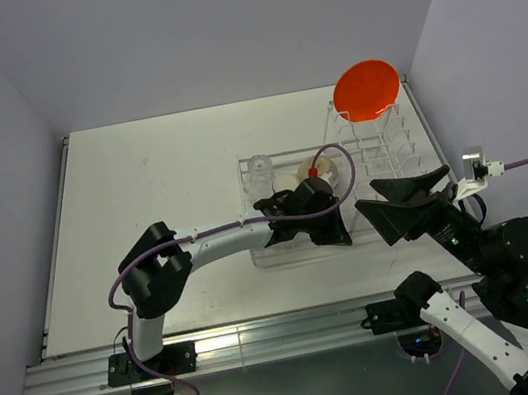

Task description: Load the mixed dishes into the dish rack

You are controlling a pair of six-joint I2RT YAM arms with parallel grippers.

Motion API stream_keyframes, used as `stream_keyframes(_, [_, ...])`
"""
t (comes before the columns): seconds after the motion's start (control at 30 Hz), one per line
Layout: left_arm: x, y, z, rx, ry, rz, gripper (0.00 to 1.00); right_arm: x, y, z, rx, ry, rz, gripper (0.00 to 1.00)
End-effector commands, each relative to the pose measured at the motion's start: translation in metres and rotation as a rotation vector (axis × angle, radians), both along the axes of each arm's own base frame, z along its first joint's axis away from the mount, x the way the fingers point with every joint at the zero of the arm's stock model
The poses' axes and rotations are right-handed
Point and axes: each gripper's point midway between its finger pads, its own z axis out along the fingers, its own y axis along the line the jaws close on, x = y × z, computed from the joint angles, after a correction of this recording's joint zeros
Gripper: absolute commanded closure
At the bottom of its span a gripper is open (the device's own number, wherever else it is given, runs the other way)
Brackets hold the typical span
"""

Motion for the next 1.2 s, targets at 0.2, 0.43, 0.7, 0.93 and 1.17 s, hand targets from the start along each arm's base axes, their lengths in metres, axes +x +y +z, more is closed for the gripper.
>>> stream_keyframes(0.2, [0.058, 0.005, -0.009, 0.022, -0.066, 0.094, 1.0, -0.009, -0.006, 0.013, 0.017, -0.036, -0.002, 0.0])
stream_keyframes(0.43, [0.046, 0.013, 0.007, -0.032, -0.054, 0.106, 0.84, -0.002, -0.015, 0.006, 0.021, 0.004, -0.065, 0.0])
stream_keyframes(0.7, [0.009, 0.027, 0.034, -0.06, -0.081, 0.113, 0.52, 0.019, -0.027, -0.019, 0.032, 0.11, -0.184, 0.0])
stream_keyframes(0.93, [-0.015, 0.048, 0.037, -0.055, -0.084, 0.141, 0.42, 0.034, -0.036, -0.042, 0.021, 0.22, -0.27, 0.0])
stream_keyframes(1.17, [-0.021, 0.084, 0.07, -0.134, -0.121, 0.211, 0.38, 0.038, -0.031, -0.059, 0.052, 0.263, -0.259, 0.0])
